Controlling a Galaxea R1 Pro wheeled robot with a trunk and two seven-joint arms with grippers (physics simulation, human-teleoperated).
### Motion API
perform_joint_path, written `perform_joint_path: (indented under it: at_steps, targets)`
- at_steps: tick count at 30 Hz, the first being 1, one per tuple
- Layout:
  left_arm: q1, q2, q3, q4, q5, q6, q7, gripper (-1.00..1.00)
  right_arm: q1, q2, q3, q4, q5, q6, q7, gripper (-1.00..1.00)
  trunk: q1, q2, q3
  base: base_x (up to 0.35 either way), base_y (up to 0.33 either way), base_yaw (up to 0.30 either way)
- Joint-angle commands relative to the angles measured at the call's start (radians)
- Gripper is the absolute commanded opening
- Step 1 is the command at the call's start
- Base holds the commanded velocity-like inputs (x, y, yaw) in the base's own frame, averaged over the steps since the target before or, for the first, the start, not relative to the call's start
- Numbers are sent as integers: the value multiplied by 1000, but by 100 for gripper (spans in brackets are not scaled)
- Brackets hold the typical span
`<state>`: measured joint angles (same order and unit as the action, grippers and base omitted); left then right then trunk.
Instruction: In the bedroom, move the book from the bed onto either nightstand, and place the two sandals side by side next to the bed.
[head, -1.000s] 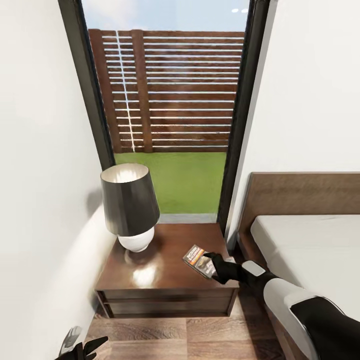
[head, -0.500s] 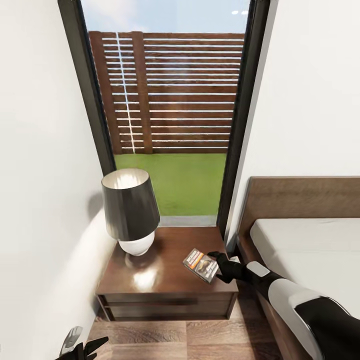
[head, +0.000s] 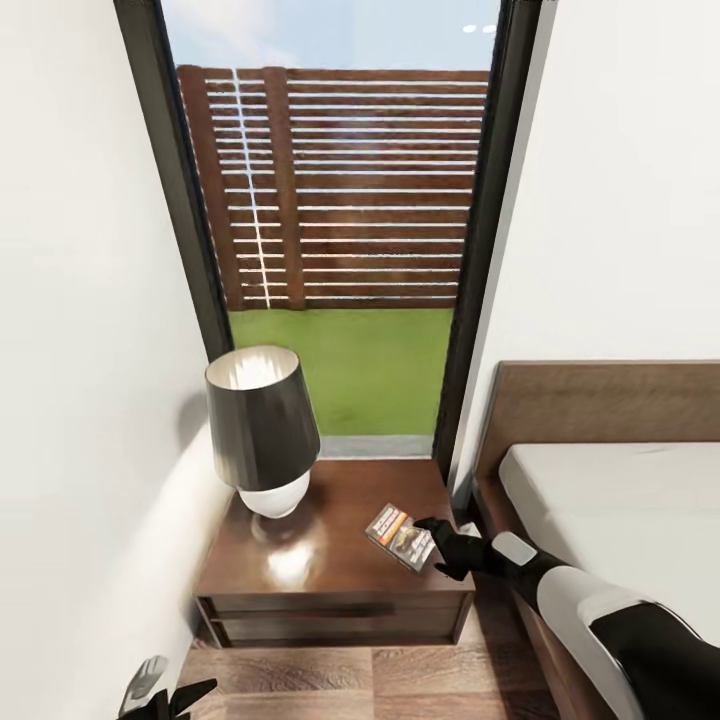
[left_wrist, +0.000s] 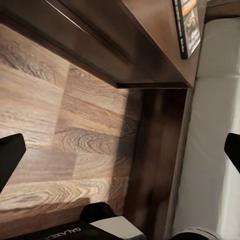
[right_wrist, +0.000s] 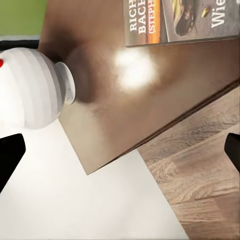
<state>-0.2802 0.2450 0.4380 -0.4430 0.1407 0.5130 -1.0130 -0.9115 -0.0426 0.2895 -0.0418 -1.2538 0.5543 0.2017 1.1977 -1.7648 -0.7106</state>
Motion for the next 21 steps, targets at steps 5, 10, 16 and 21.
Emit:
perform_joint_path:
  at_steps: [5,10,16,21]
  targets:
    - [-1,-1,-15,6,-39,3,20,100,28,-3,7,0,4,2,4,100,-19,35,15,0,0,0]
    - [-1,-4,-32,11,-94,-24,53,100,68,-8,7,1,32,1,5,100,-39,70,31,0,0,0]
    - [-1,-4,-37,15,-111,-63,67,100,112,-15,7,2,113,0,5,100,-62,112,49,0,0,0]
    - [-1,-4,-38,18,-115,-77,89,100,157,-20,6,10,148,-3,5,100,-81,147,65,0,0,0]
